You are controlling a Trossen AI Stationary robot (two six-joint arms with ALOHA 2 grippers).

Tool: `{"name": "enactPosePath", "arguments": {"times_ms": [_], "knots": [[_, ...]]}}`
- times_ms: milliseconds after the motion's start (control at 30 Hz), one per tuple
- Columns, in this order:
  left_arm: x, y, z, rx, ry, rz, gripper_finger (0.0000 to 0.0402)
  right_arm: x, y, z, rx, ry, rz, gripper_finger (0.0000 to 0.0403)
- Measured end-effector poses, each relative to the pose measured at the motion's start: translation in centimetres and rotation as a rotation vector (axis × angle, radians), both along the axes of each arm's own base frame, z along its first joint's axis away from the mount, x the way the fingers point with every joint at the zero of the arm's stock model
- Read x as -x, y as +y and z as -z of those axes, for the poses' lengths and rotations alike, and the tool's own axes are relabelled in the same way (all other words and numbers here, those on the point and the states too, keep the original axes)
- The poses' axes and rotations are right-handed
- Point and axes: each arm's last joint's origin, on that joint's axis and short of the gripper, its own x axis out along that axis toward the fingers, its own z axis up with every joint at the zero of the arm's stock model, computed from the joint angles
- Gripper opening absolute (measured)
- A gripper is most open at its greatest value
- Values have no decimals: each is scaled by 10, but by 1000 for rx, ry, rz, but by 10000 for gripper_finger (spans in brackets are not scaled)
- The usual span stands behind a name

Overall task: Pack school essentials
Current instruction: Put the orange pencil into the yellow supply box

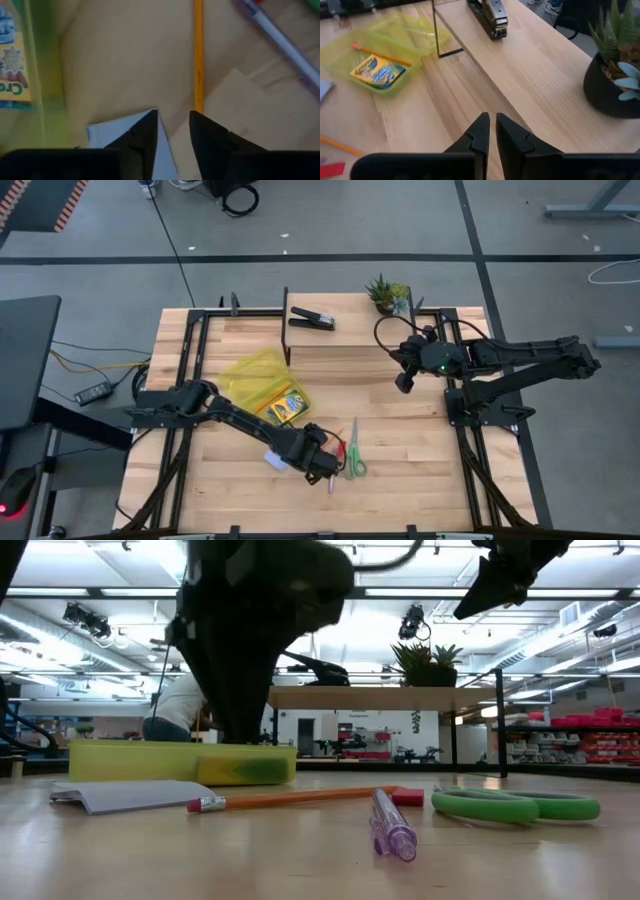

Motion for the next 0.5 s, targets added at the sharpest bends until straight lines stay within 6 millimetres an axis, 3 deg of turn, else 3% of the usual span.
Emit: {"name": "enactPosePath", "arguments": {"times_ms": [200, 500], "knots": [[-10, 4, 10, 52, -4, 66, 153, 0, 0, 0, -22, -10, 22, 39], [-10, -4, 22, 65, 14, 21, 143, 1, 0, 1, -60, -31, 55, 39]]}}
